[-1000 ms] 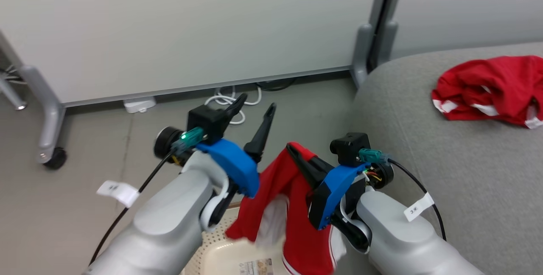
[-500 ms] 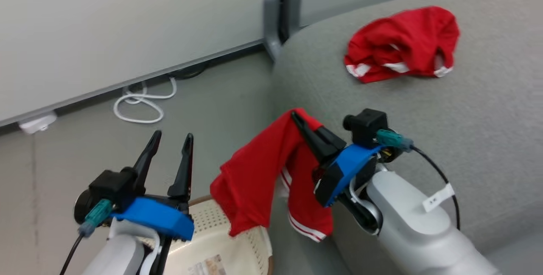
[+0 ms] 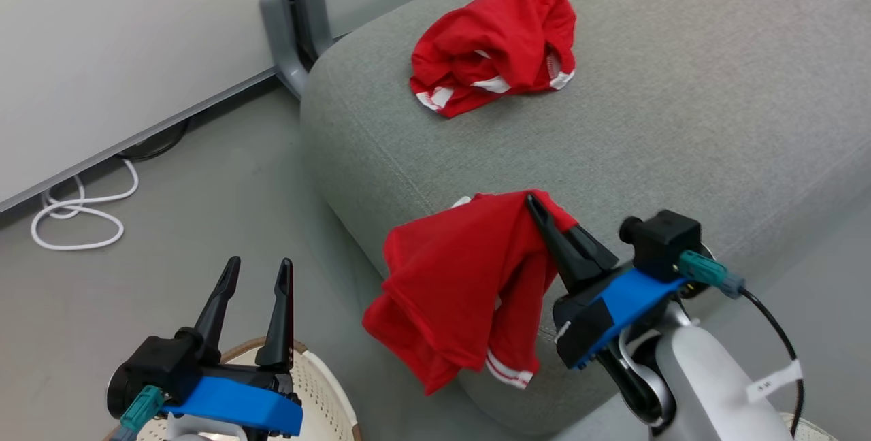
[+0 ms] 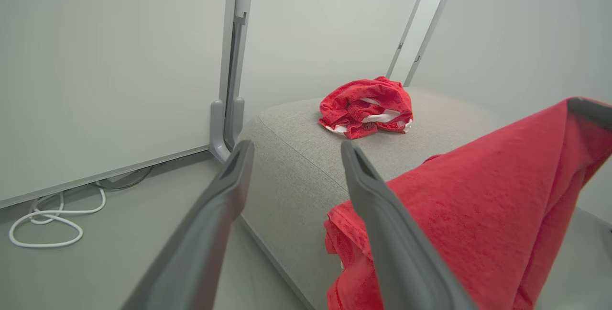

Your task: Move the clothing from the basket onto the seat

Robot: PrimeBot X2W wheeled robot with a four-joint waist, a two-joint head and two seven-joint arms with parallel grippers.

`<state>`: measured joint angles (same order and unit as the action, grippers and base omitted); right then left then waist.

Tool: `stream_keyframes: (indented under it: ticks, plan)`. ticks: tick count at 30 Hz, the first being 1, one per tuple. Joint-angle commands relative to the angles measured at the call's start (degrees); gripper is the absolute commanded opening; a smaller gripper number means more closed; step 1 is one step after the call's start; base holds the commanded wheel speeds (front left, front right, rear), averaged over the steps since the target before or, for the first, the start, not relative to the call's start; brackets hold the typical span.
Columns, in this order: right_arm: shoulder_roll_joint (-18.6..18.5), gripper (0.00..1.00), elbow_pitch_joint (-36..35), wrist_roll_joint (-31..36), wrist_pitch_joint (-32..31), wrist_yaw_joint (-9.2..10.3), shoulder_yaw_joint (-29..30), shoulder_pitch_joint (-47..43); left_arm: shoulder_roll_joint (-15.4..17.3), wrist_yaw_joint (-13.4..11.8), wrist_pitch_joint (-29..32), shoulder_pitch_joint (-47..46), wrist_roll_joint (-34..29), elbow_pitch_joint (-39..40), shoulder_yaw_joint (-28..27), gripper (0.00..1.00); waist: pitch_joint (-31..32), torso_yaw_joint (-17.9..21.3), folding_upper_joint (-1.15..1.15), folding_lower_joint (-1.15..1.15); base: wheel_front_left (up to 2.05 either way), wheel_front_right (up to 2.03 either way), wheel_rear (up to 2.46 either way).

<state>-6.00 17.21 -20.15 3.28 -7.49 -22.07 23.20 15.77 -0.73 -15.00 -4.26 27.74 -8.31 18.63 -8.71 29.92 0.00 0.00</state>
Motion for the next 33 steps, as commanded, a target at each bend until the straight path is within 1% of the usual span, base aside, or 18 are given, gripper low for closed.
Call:
stream_keyframes:
  ticks: [1, 5, 8, 11, 14, 18, 22, 24, 27, 31, 33]
  plan:
    - [0.5, 0.00, -2.8, 0.8, -1.1, -0.02, 1.9, -2.6, -0.2, 0.8, -0.3, 0.1, -0.8, 0.2, -0.4, 1.00, 0.2, 1.0, 0.00, 0.00, 0.00, 0.00, 0.00]
    - [1.7, 0.00, -9.2, 3.3, -3.9, -0.02, 5.5, -7.2, -0.3, 2.2, -0.3, -1.3, -2.3, -0.8, -0.3, 1.00, -1.3, 1.4, 0.00, 0.00, 0.00, 0.00, 0.00]
    - [2.1, 0.00, -12.4, 4.5, -5.3, -0.01, 7.0, -9.3, -0.3, 2.8, -0.3, -2.2, -3.0, -1.7, -0.3, 1.00, -2.3, 1.5, 0.00, 0.00, 0.00, 0.00, 0.00]
    - [2.7, 0.00, -14.1, 5.1, -6.2, -0.02, 7.2, -9.7, -0.2, 3.2, -0.3, -2.8, -3.4, -2.1, -0.3, 1.00, -3.2, 1.6, 0.00, 0.00, 0.00, 0.00, 0.00]
    - [2.9, 0.00, -13.7, 5.4, -7.0, -0.01, 6.3, -7.2, 0.2, 3.3, -0.3, -3.2, -3.7, -2.2, -0.7, 1.00, -4.5, 1.6, 0.00, 0.00, 0.00, 0.00, 0.00]
    - [2.9, 0.00, -10.8, 5.0, -7.2, -0.01, 6.3, -0.8, 1.1, 3.4, -0.3, -3.6, -4.3, -1.5, -0.9, 1.00, -6.9, 1.7, 0.00, 0.00, 0.00, 0.00, 0.00]
    - [1.2, 0.00, -7.6, 3.4, -7.3, -0.01, 8.8, 9.8, 2.5, 2.8, 0.0, -4.5, -5.2, 0.7, -1.5, 1.00, -10.9, 1.6, 0.00, 0.00, 0.00, 0.00, 0.00]
    - [-0.4, 0.00, -6.1, 2.0, -7.3, -0.01, 11.5, 15.5, 3.2, 3.0, 0.8, -5.6, -5.7, 2.2, -1.4, 1.00, -13.7, 0.4, 0.00, 0.00, 0.00, 0.00, 0.00]
    - [-3.9, 0.00, -3.3, 1.5, -7.5, -0.01, 16.5, 24.1, 4.0, 3.1, 1.7, -7.6, -6.4, 4.2, -1.2, 1.00, -18.0, -1.9, 0.00, 0.00, 0.00, 0.00, 0.00]
    - [-7.7, 0.00, 0.5, 0.7, -6.9, -0.01, 26.2, 34.5, 5.0, 3.2, 2.3, -10.6, -7.4, 6.5, -1.0, 1.00, -23.5, -5.1, 0.00, 0.00, 0.00, 0.00, 0.00]
    - [-9.6, 0.00, 2.8, 1.8, -6.8, -0.01, 30.3, 38.6, 5.5, 3.1, 2.8, -11.9, -7.9, 7.8, -0.9, 1.00, -26.3, -6.7, 0.00, 0.00, 0.00, 0.00, 0.00]
